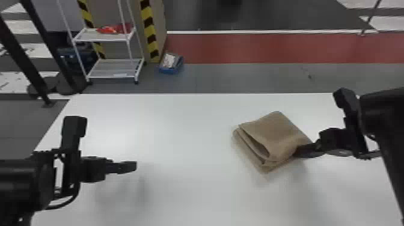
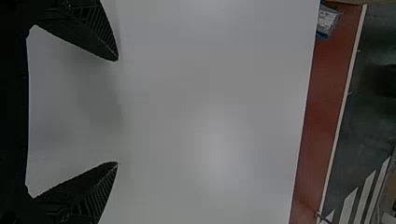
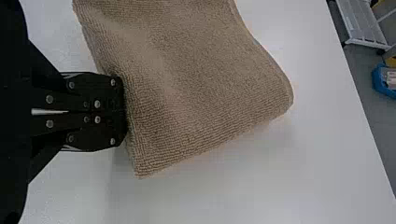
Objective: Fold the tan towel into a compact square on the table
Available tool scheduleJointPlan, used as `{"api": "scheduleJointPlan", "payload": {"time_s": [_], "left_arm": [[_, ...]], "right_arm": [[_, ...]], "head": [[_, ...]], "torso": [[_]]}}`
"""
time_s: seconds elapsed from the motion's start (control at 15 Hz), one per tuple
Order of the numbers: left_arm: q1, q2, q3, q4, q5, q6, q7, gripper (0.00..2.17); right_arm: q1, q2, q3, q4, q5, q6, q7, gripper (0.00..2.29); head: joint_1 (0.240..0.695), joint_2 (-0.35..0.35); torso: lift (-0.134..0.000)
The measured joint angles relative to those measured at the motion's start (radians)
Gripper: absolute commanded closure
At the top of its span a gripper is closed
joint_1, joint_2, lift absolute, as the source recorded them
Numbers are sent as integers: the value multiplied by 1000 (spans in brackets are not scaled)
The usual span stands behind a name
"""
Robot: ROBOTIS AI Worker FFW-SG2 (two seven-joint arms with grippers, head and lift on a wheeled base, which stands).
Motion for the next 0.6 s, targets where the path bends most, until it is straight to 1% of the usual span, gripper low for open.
{"api": "scheduleJointPlan", "payload": {"time_s": [0.27,0.33,0.4,0.47,0.6], "left_arm": [[3,1,6,2,0,-8,0,87],[4,1,9,4,0,-11,-3,87],[4,1,13,5,0,-12,-5,87],[5,2,20,6,0,-13,-9,87],[5,4,30,11,0,-16,-9,87]], "right_arm": [[-25,31,-43,48,-21,-29,-44,2233],[-29,35,-48,53,-30,-27,-68,2233],[-27,36,-47,50,-33,-13,-46,2233],[-13,34,-41,22,-34,-3,27,2233],[14,26,-36,-64,-36,0,125,2233]], "head": [[695,59],[695,60],[695,61],[695,85],[695,109]], "torso": [[-124],[-124],[-124],[-124],[-124]]}}
